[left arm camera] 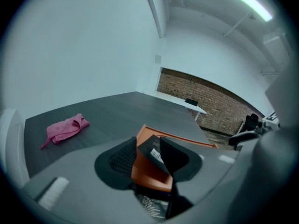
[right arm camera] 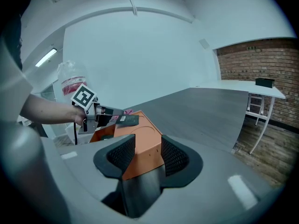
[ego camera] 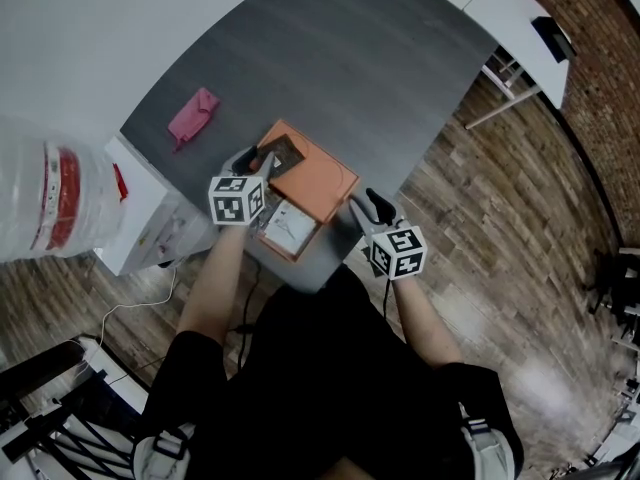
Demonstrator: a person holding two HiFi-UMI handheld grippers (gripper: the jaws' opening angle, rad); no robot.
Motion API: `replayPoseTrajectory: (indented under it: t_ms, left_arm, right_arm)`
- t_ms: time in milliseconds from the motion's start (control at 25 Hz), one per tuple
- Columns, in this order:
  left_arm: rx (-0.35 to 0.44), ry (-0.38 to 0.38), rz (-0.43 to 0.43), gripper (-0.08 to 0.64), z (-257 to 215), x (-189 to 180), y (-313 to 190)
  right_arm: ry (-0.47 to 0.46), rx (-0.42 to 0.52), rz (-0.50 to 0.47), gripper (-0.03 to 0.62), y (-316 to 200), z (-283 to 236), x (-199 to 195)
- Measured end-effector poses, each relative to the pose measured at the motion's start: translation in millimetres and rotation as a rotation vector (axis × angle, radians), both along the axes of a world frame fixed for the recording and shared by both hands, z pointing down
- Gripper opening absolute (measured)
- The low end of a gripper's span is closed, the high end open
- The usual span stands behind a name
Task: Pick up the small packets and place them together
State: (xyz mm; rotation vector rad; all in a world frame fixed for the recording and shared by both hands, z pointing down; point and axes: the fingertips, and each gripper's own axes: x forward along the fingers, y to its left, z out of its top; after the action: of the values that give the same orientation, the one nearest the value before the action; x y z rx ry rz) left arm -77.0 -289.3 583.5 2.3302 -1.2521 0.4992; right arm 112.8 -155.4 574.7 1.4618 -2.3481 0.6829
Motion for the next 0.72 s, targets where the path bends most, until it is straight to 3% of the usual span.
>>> replayPoseTrajectory:
  t_ms: [120,240,720]
  left_arm:
    - [0.024,-0.066,0.014,0.206,3,-2,4]
    - [0.048,-0.099,0.039,0.218,0,0,6]
    - [0.058,-0.052,0.103,0.211,-12,3,34]
  right_arm:
    - [-0.003,0.001,-0.007,0.175,0,-1,-2]
    - [-0.002,0.003,-0.011,0.175,0,-3,-2]
    - [0.01,0.032,-0.061,0.175,-11,-15,-17]
